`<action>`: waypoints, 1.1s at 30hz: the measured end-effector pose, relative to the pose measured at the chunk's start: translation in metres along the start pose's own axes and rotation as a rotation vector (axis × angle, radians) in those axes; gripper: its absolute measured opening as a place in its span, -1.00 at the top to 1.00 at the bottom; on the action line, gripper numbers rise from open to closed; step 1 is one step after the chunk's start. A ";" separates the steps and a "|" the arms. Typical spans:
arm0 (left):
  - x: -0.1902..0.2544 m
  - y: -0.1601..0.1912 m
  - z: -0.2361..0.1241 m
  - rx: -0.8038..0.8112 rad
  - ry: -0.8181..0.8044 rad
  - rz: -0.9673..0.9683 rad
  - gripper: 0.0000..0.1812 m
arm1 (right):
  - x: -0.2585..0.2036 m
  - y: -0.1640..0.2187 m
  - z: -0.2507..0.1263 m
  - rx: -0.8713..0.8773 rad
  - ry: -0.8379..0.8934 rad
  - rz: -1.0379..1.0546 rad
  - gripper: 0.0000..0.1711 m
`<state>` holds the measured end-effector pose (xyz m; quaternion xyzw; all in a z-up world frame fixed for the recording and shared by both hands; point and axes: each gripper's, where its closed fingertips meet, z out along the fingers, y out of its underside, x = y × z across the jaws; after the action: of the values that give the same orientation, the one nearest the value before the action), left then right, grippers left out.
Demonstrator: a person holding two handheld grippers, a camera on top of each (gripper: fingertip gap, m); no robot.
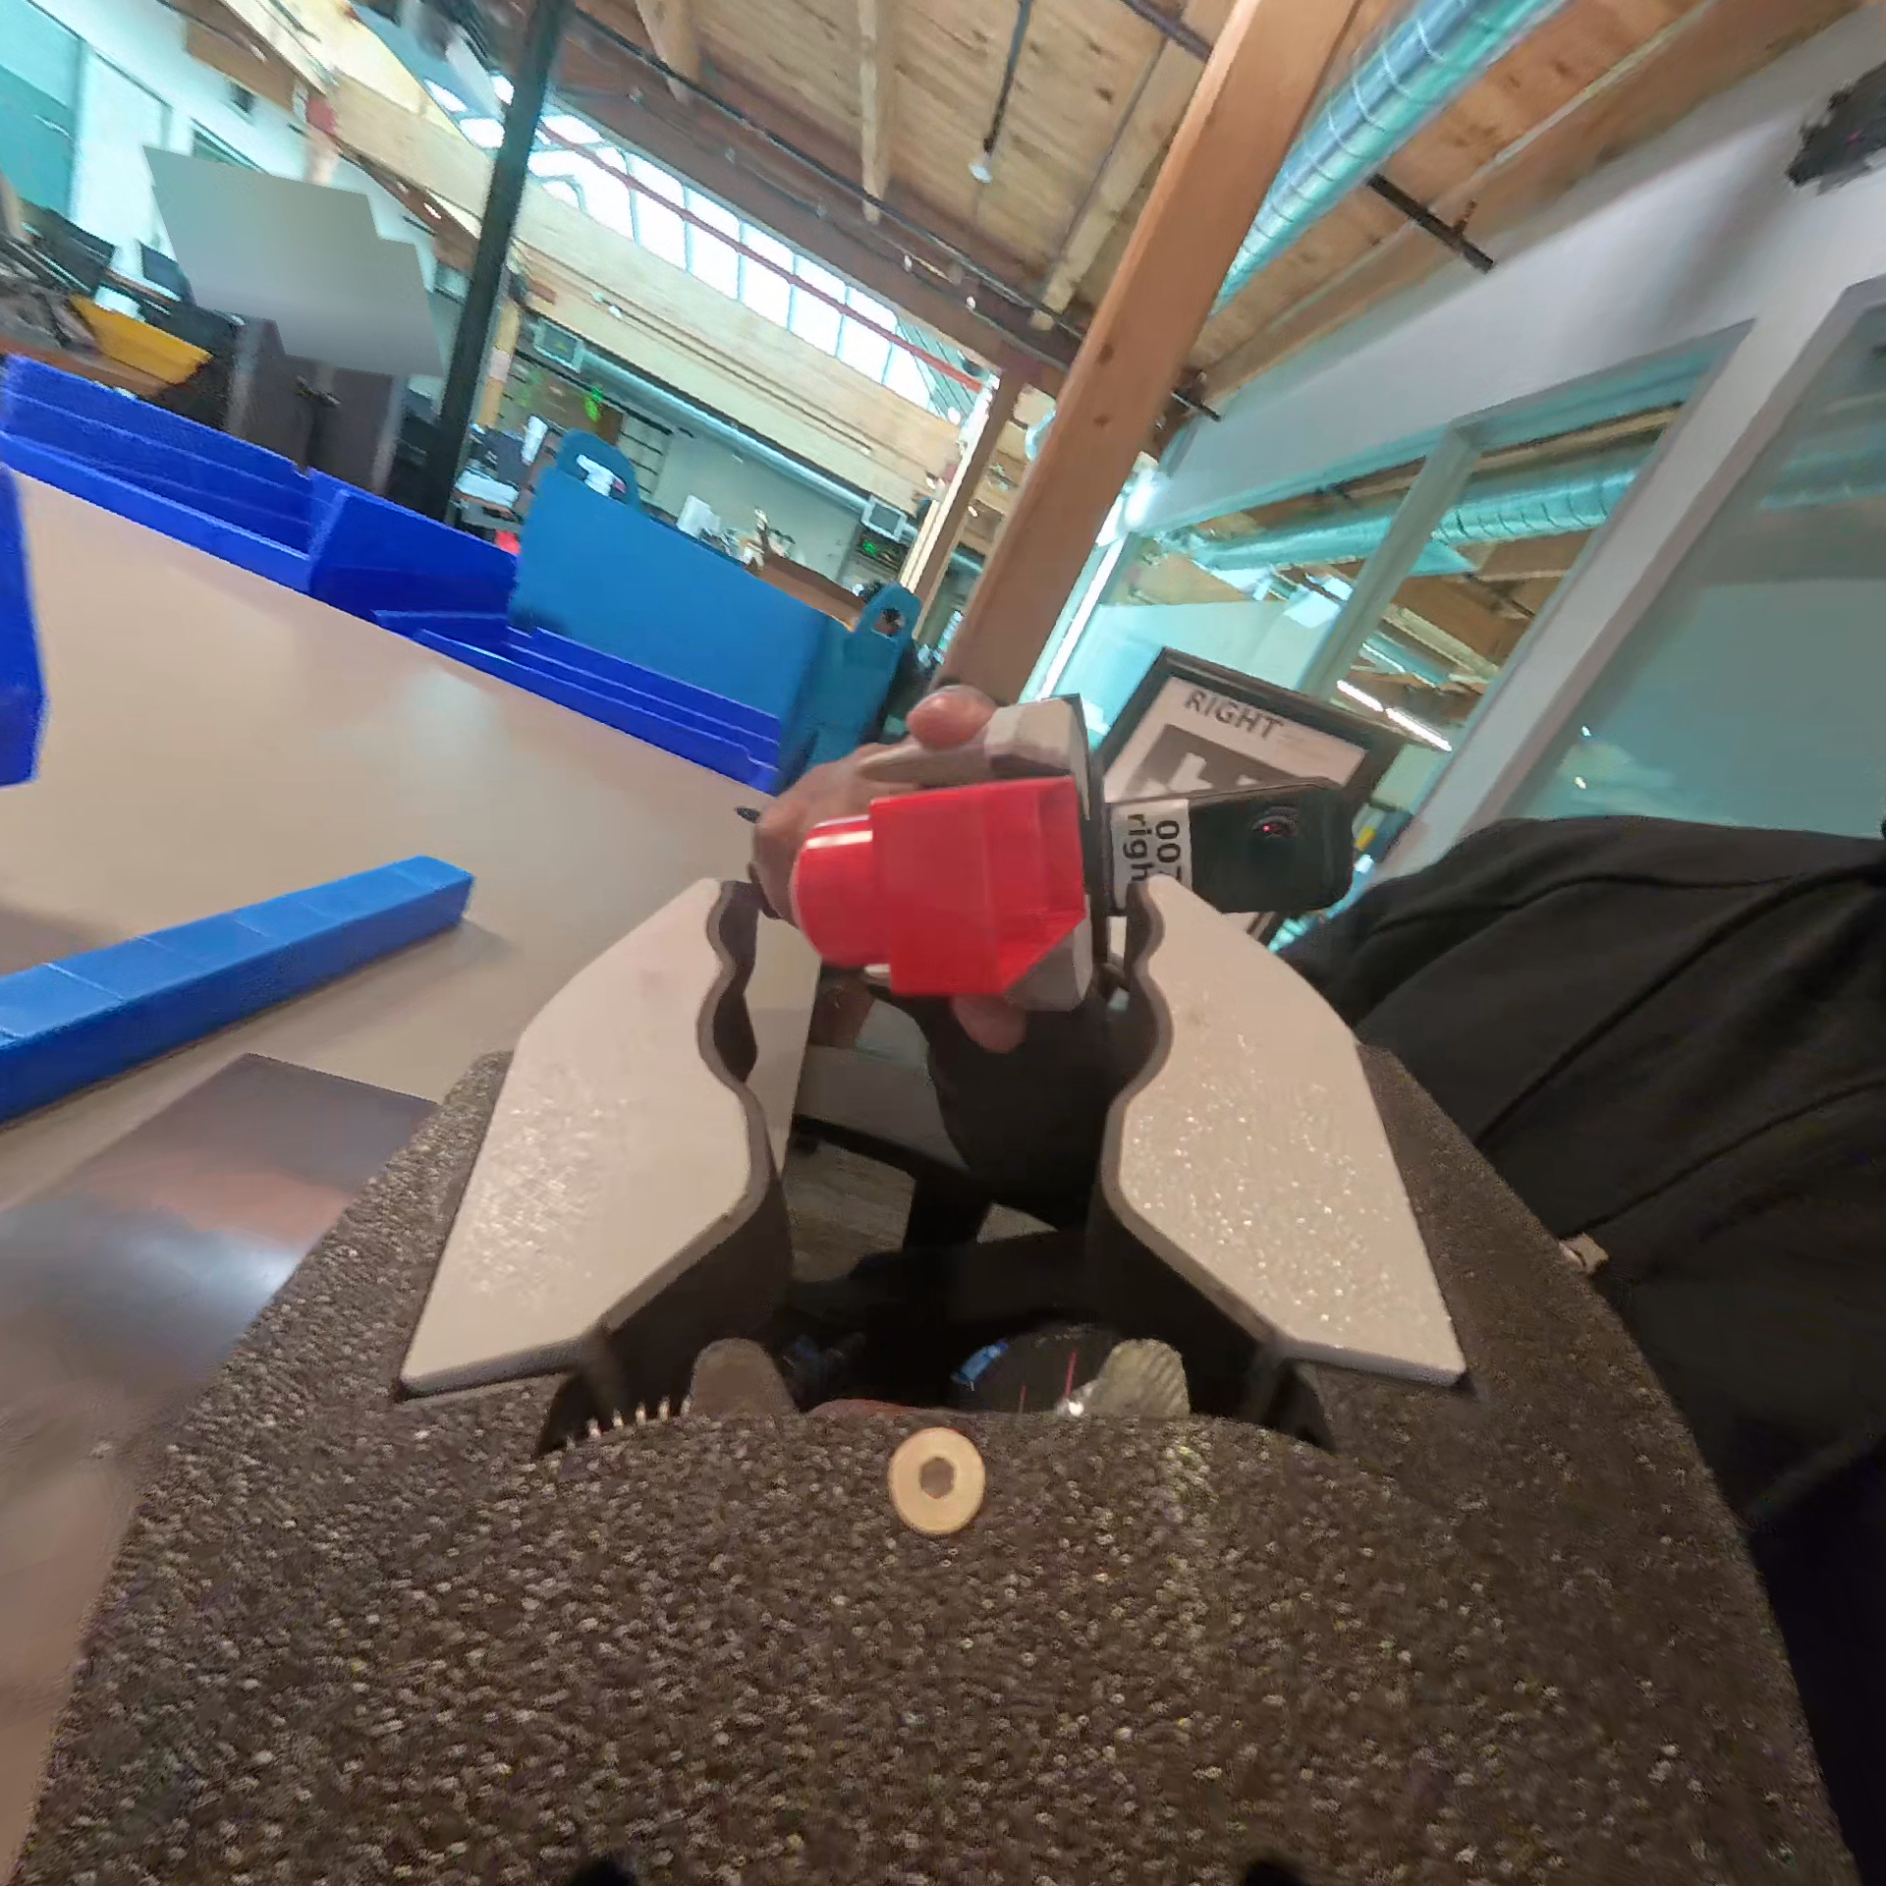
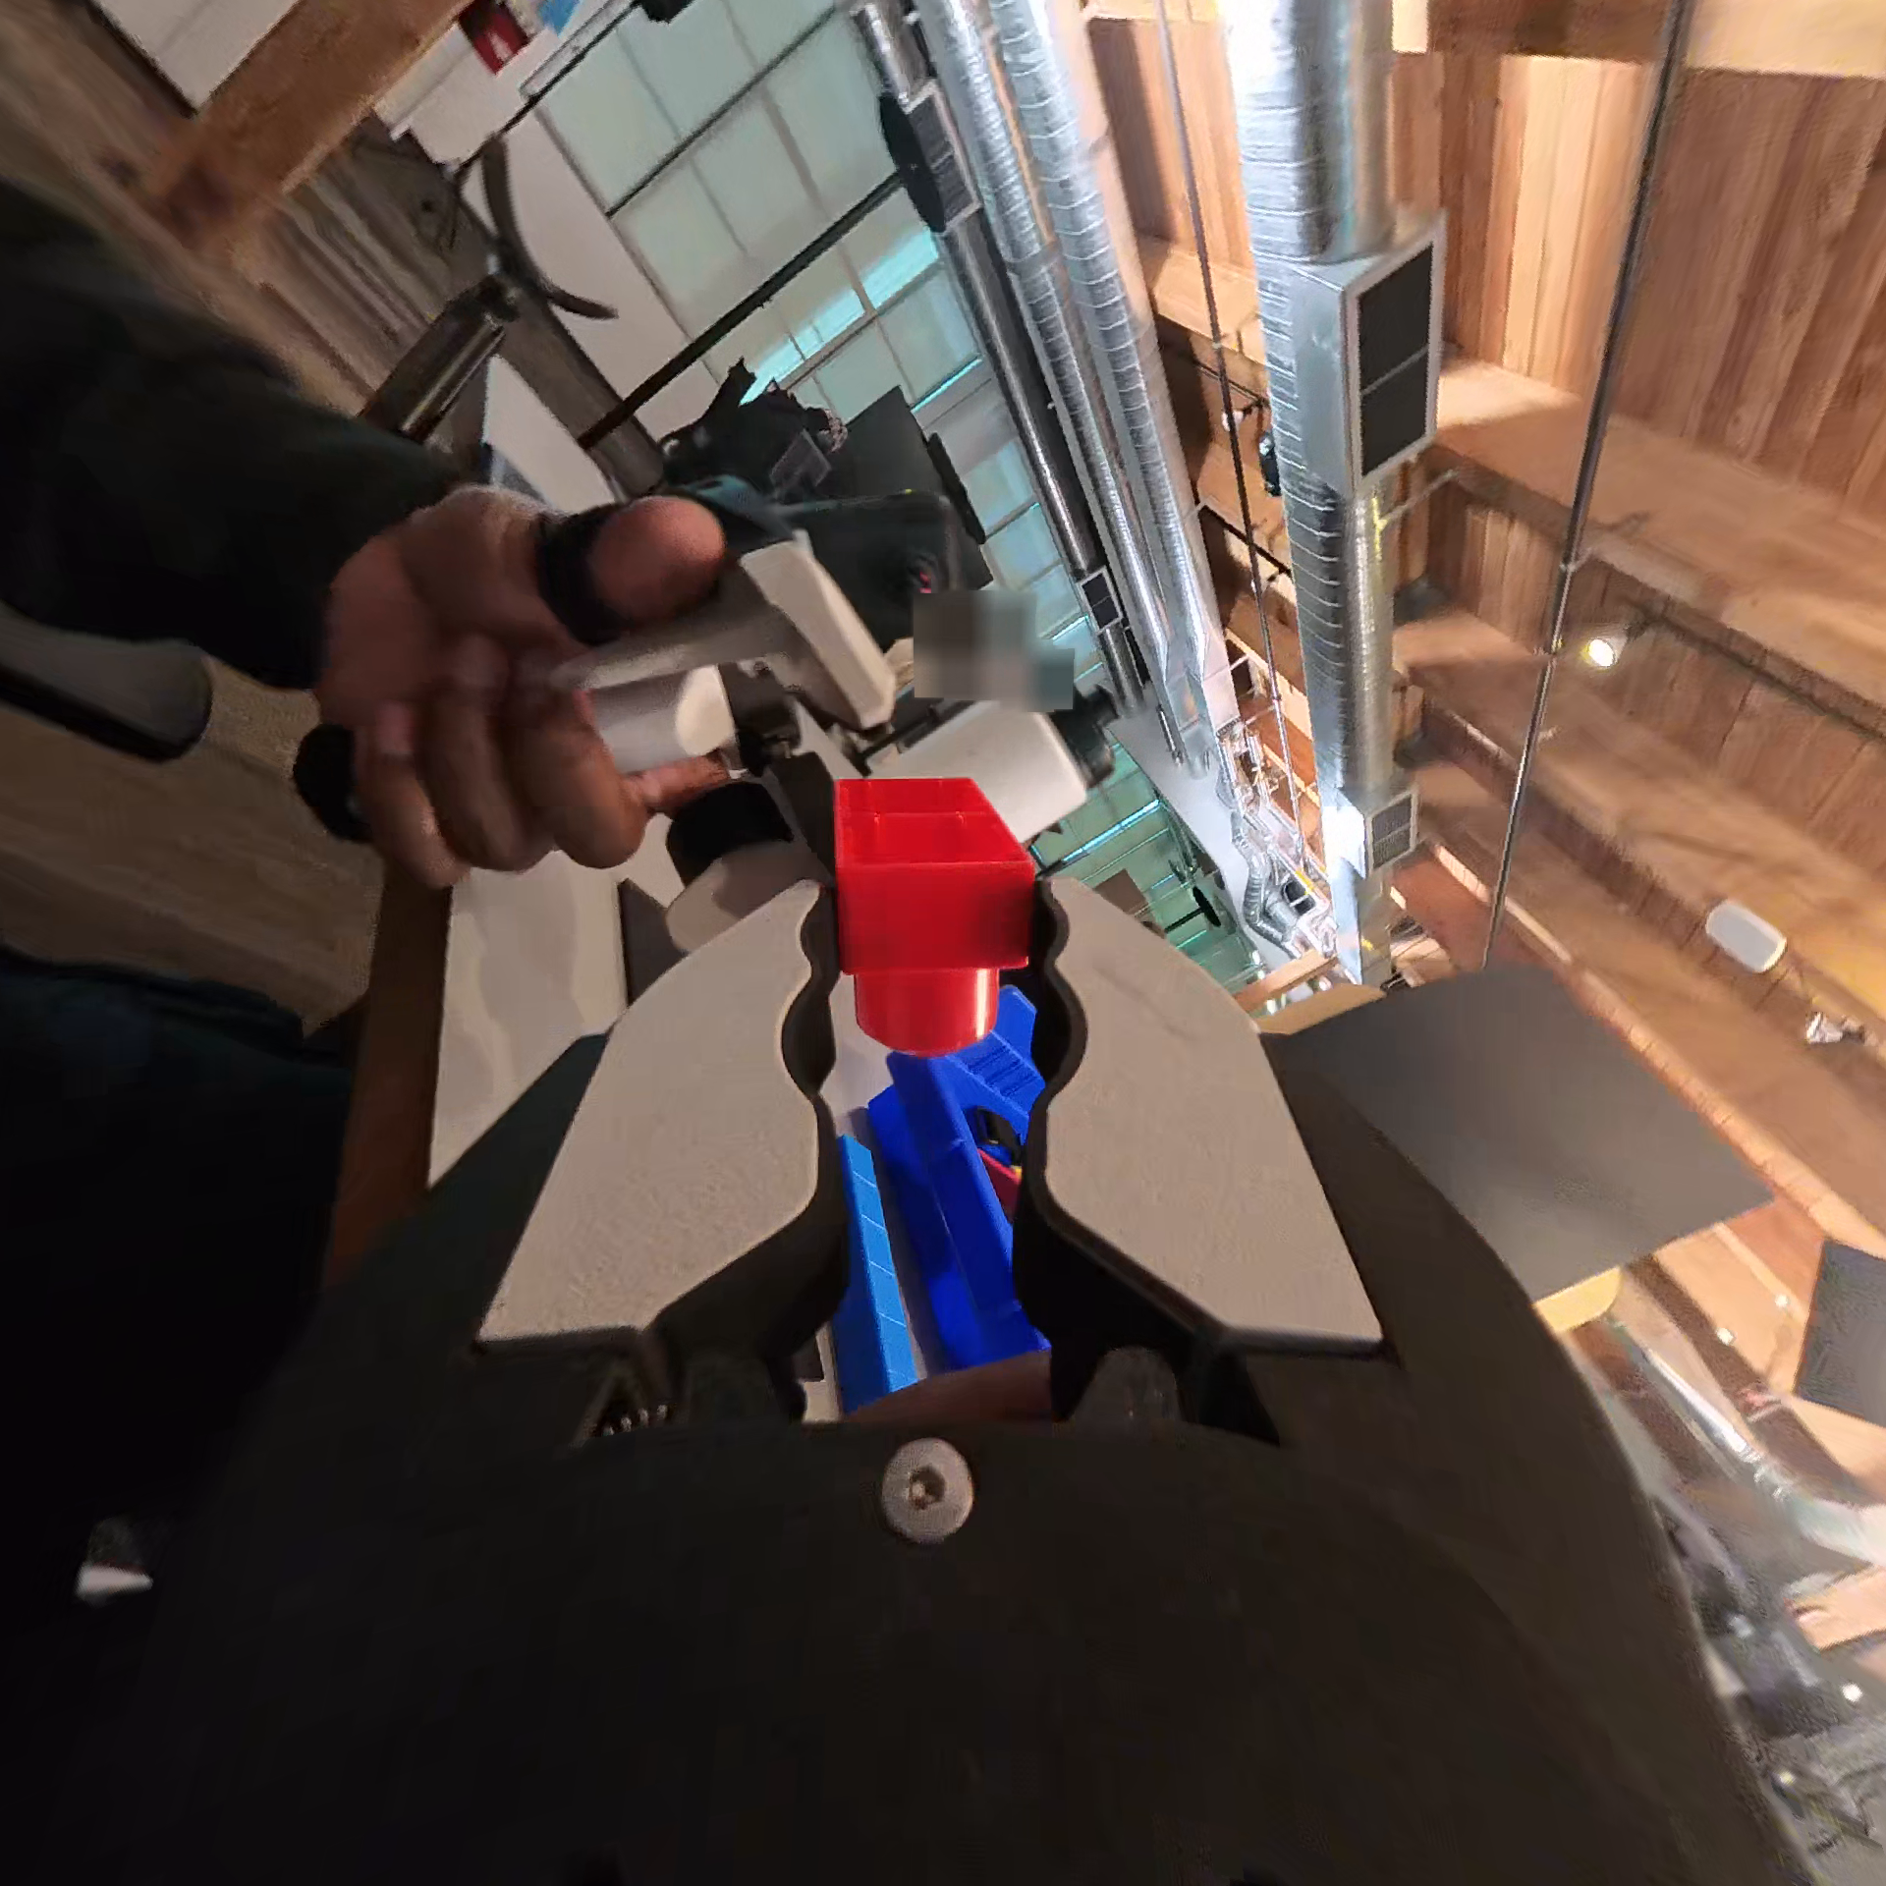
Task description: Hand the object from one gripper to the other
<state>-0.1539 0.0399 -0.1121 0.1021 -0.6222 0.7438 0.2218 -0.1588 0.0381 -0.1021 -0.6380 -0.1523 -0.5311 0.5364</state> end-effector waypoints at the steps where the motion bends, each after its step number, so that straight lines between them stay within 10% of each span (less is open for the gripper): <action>1: 0.004 0.005 0.002 -0.033 0.021 0.006 0.21 | -0.006 -0.002 0.002 -0.001 -0.014 -0.034 0.58; 12: 0.005 0.017 0.008 -0.132 -0.018 0.196 0.40 | -0.018 -0.006 0.005 -0.014 -0.026 -0.060 0.58; 24: -0.018 -0.035 -0.007 0.020 -0.498 1.073 0.40 | 0.004 0.028 -0.001 -0.110 0.025 0.283 0.48; 33: -0.036 -0.007 0.006 -0.108 -0.622 1.537 0.40 | -0.011 0.022 0.001 -0.174 -0.003 0.087 0.52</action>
<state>-0.1200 0.0274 -0.1194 -0.1612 -0.5863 0.5950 -0.5256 -0.1452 0.0350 -0.1228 -0.6890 -0.0788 -0.5173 0.5014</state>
